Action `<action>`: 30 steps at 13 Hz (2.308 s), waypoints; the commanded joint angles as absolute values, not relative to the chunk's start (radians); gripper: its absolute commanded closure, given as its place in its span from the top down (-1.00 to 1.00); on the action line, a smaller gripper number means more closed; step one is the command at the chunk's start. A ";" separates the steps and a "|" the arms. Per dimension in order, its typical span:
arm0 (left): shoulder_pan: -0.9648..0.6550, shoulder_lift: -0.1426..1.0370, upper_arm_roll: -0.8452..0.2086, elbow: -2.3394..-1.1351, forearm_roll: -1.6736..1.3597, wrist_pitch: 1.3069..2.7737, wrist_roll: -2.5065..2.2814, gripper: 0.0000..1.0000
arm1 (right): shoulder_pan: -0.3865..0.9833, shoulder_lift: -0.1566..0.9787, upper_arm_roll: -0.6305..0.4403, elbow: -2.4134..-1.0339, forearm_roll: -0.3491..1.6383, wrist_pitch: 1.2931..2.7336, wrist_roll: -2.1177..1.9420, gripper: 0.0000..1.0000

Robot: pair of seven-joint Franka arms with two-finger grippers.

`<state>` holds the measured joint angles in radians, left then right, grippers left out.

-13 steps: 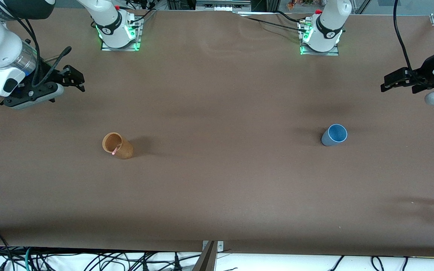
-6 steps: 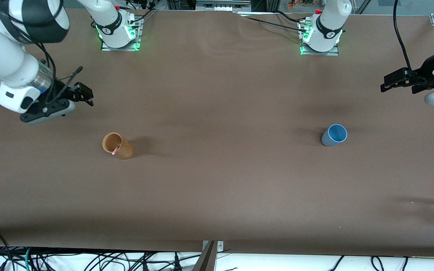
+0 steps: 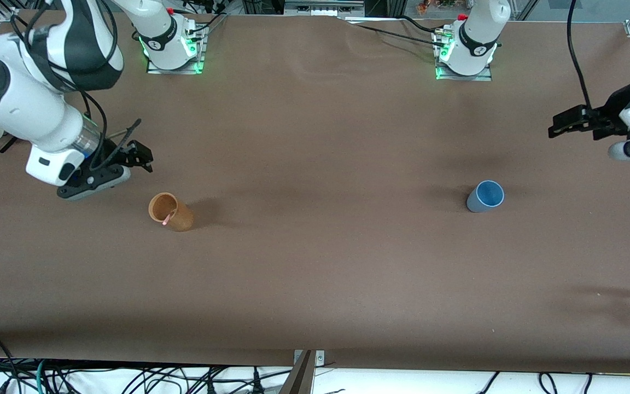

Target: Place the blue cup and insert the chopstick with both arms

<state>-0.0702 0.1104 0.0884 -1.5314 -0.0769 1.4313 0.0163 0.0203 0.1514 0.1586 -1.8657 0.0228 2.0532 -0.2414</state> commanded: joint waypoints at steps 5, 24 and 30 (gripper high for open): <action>-0.083 0.349 0.084 -1.506 -0.069 1.562 0.023 1.00 | 0.023 0.388 0.213 -1.839 -0.067 2.345 -0.232 0.79; -0.150 0.235 0.029 -2.113 0.031 2.219 -0.015 1.00 | 0.021 0.302 0.259 -1.605 -0.056 2.093 -0.296 -1.00; -0.150 0.250 0.029 -2.209 0.031 2.388 -0.017 1.00 | 0.021 0.213 0.278 -1.410 0.014 1.803 -0.305 -1.00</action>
